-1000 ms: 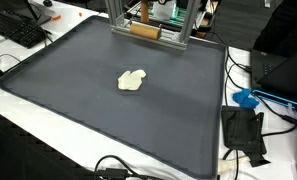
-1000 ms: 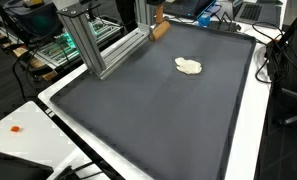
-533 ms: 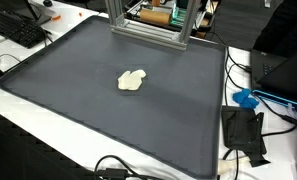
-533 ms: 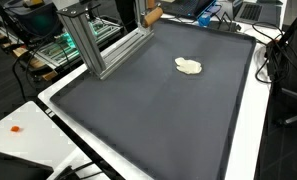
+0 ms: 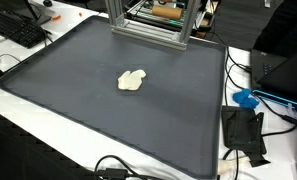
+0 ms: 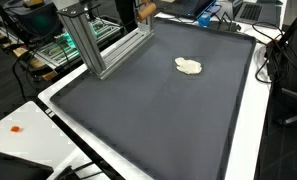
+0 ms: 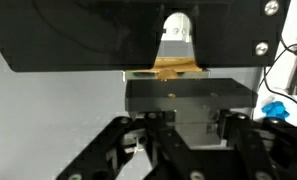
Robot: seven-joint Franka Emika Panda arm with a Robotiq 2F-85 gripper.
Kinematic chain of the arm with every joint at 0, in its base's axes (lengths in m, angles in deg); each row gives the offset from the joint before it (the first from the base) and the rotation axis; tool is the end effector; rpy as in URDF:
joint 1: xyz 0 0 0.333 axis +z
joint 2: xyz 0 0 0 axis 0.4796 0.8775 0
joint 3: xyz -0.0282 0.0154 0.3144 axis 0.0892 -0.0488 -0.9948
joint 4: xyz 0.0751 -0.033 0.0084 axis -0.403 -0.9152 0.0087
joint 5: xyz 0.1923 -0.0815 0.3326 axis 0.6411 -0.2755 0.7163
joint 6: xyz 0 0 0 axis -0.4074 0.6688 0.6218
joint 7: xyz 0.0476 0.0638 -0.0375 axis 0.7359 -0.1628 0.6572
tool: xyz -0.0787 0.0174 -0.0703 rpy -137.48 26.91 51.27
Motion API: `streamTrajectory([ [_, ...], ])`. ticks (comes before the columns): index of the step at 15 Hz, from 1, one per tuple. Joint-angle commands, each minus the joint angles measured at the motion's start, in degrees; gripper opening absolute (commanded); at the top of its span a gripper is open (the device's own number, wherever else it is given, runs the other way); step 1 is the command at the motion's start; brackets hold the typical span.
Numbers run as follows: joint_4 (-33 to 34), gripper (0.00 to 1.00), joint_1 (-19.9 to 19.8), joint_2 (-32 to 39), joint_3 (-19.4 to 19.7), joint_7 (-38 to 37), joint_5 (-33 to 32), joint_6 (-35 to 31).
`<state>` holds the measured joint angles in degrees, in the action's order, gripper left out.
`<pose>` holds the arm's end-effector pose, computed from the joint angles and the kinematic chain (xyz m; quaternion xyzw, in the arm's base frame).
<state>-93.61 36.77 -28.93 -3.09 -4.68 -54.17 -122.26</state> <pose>0.3561 0.1174 0.4909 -0.9979 -0.0369 -0.0279 0.0442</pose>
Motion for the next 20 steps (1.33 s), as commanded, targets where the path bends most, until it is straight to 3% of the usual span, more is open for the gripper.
streamTrajectory([
  [1,-3.24,0.23,0.66,-5.85,-0.66,-1.53,0.78,2.81],
  [6,-4.91,0.23,0.66,-8.43,-1.22,-1.67,0.68,4.96],
  [20,-8.33,0.23,0.90,-9.75,-2.21,-3.43,1.05,3.06],
])
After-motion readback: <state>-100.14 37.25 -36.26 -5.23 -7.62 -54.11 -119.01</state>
